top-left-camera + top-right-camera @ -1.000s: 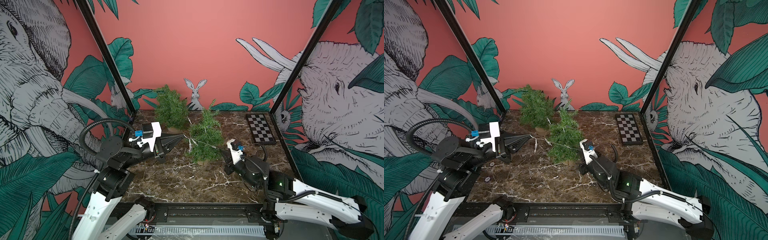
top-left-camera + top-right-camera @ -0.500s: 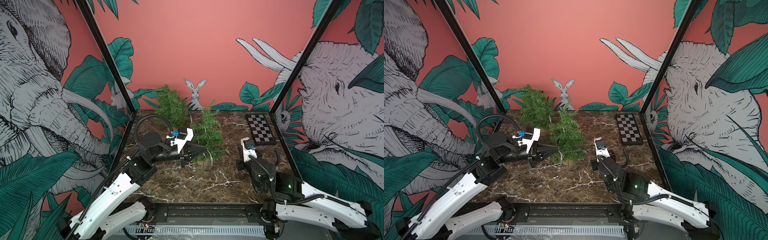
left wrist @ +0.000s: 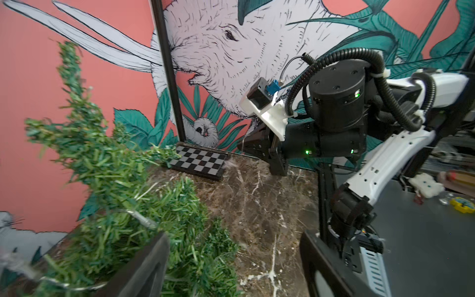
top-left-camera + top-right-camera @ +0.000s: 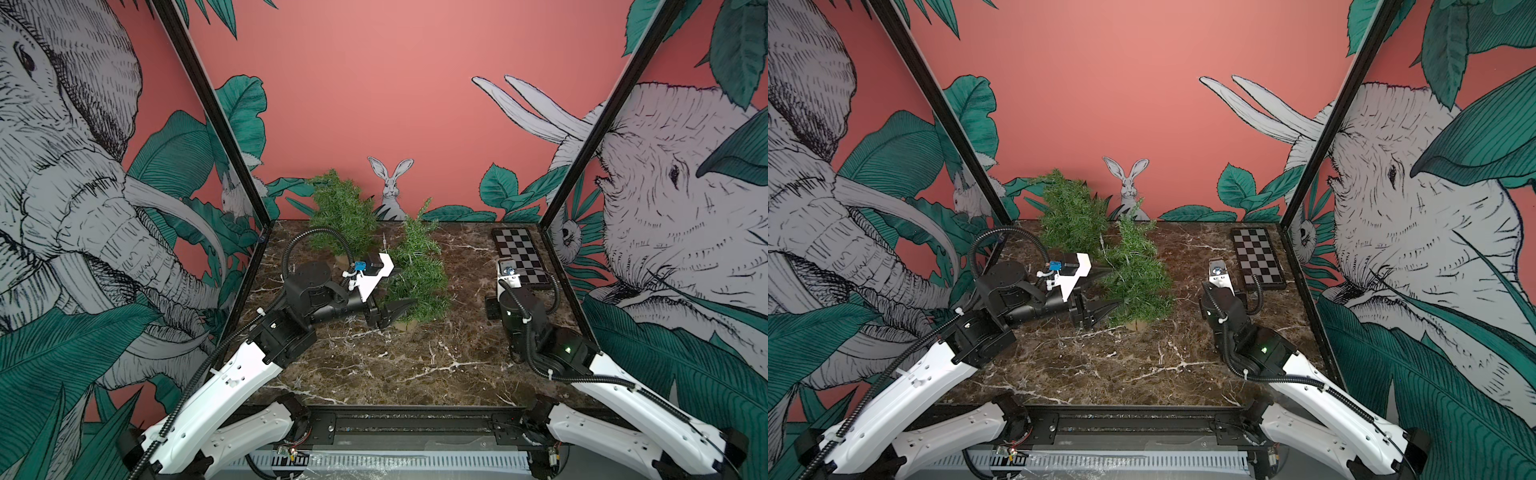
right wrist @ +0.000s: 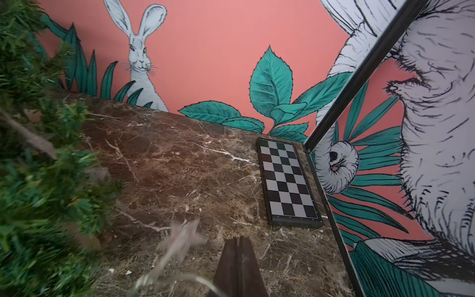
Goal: Wrap string light around the christmas tree
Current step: Wrap the light string around the Christmas tree.
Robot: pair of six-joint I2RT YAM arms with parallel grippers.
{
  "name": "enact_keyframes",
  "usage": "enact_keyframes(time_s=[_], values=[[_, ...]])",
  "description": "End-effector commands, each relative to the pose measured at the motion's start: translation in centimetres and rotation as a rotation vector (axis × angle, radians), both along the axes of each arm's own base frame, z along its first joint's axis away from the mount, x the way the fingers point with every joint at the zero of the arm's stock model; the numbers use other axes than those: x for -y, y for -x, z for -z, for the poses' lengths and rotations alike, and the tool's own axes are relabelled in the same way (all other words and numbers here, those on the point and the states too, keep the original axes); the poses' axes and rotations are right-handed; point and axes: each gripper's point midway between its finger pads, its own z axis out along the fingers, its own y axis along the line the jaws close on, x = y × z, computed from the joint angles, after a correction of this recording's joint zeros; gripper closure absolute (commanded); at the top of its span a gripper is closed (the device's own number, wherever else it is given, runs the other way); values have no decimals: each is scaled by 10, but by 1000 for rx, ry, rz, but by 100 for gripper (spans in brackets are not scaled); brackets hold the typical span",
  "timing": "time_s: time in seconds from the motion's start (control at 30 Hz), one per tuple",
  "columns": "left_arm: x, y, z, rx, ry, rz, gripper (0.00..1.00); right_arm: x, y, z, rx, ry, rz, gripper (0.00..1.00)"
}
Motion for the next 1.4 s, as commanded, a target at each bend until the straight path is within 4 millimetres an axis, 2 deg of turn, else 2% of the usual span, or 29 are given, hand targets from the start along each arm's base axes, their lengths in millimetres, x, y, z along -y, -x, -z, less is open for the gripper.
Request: enact_keyframes(time_s=[0.0, 0.23, 0.37, 0.6, 0.67, 0.73, 0.87, 1.03, 1.17, 1.27, 1.37], values=[[-16, -12, -19, 106, 12, -127, 18, 2, -15, -28, 41, -38, -2, 100], [-37, -36, -30, 158, 11, -318, 18, 18, -47, -55, 75, -84, 42, 100], [-54, -57, -40, 170, 31, -474, 15, 18, -65, -73, 104, -125, 27, 100], [-73, -100, -52, 119, -39, -692, 15, -11, -103, -84, 94, -145, -60, 100], [-76, -111, -59, 65, 1, -685, 16, -18, -113, -85, 92, -150, -74, 100], [-83, -123, -69, 1, 85, -670, 16, -25, -120, -100, 118, -167, -92, 100], [-84, -133, -86, 5, 130, -658, 17, -37, -125, -119, 155, -224, -144, 100], [-78, -145, -105, -19, 155, -622, 16, -54, -113, -144, 210, -336, -263, 100], [-74, -156, -117, -96, 214, -540, 15, -53, -104, -146, 239, -373, -278, 100], [-73, -168, -122, -135, 232, -499, 15, -48, -106, -144, 244, -358, -250, 100], [-74, -184, -122, -161, 228, -483, 18, -52, -108, -148, 265, -382, -267, 100]])
